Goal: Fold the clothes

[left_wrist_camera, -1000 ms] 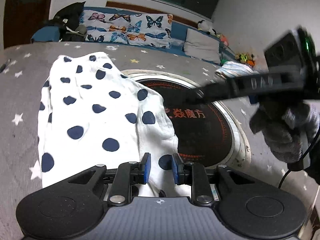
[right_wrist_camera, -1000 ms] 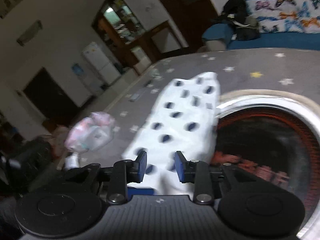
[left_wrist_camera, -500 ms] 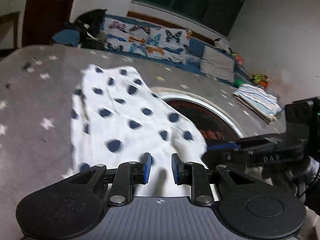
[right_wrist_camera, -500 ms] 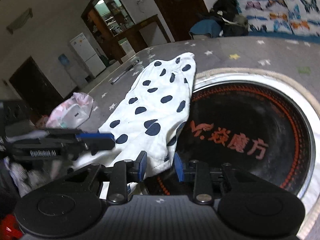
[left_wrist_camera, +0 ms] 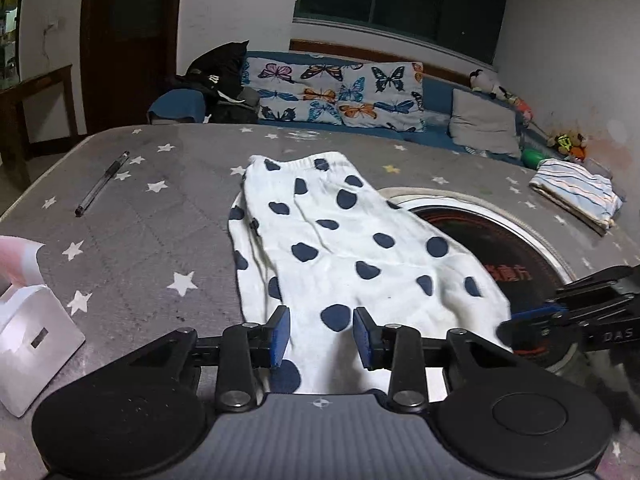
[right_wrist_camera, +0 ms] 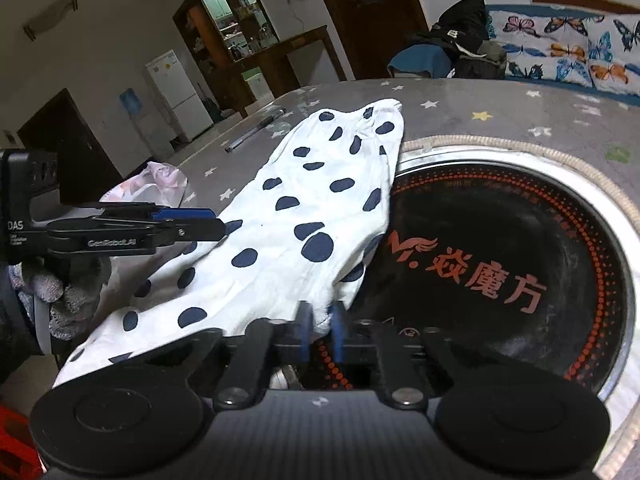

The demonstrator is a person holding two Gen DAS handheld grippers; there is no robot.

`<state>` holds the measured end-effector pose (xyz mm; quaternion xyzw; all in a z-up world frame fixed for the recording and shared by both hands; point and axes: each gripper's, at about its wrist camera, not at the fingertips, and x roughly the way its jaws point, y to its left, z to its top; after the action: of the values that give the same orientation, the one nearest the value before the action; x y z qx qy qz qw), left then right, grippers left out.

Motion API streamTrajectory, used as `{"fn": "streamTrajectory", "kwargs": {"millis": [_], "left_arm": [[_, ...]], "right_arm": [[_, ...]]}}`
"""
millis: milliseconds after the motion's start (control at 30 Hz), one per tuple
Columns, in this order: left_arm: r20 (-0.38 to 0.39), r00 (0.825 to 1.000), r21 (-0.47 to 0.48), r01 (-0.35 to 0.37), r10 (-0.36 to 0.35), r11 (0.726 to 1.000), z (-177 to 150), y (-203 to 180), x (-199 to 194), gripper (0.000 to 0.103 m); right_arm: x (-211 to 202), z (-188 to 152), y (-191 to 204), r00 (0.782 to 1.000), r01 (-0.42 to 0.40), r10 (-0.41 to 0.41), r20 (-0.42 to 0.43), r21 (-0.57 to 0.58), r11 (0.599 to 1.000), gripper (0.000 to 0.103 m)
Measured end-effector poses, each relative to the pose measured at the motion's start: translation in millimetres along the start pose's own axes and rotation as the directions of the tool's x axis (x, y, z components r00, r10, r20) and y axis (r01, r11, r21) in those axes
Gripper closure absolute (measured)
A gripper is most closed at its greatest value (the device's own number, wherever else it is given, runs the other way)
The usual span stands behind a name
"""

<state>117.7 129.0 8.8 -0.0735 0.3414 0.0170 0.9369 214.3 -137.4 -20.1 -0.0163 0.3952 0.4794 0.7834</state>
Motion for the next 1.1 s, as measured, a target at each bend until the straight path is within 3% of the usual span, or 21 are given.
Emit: {"fn": "streamTrajectory", "kwargs": {"millis": [100,167,233,367,500,767,867,1067,1100], "left_arm": [[-0.002,1.000,-0.013,-0.017,0.017,1.000,0.5,4.3,3.9,0.068],[0.000,1.000,-0.017,-0.015,0.015,1.000,0.4,7.5,6.4,0.075],[-0.002,1.000,-0.007,-0.022,0.022,1.000,-0.6,8.4,9.2,0.092],[0.014,0.998,0.000,-0.055,0.055,0.998,-1.3,10.6,8.4,0.103],[0.028,0.995,0.002,-0.096,0.096,0.995,-0.5,16.5,1.2,0.103],[0.026,0.999,-0.019,-0.019,0.020,1.000,14.3,17.7,3.0,0.099],[0.018,0.999,0.010,-0.030,0.030,0.999,16.9,10.4,12.6,0.086],[-0.007,0.999,0.033,-0.050,0.050,0.998,16.9,8.2,28.2,0.085],[-0.010,0.999,0.030,-0.052,0.052,0.998,16.2,8.5,29.2,0.085]], "right_arm": [[-9.1,2.7,6.0,0.999,0.031,-0.031,0.005,-0.039,0.999,0.099],[-18.3,4.6,10.1,0.998,0.058,-0.058,0.005,-0.072,0.996,0.099],[-26.2,5.4,13.8,0.996,0.092,-0.092,0.002,-0.102,0.991,0.099],[-25.4,0.6,16.1,0.988,0.143,-0.148,-0.032,-0.136,0.980,0.099],[-19.9,-3.6,14.1,0.984,0.165,-0.173,-0.051,-0.130,0.978,0.099],[-21.3,-7.3,18.9,0.982,0.181,-0.187,-0.034,-0.130,0.975,0.094],[-22.7,-12.4,17.4,0.982,0.185,-0.189,-0.025,-0.105,0.977,0.092],[-36.7,-14.8,17.9,0.982,0.179,-0.176,0.067,-0.031,0.983,0.082],[-37.0,-14.8,18.4,0.984,0.164,-0.162,0.077,-0.023,0.986,0.075]]}}
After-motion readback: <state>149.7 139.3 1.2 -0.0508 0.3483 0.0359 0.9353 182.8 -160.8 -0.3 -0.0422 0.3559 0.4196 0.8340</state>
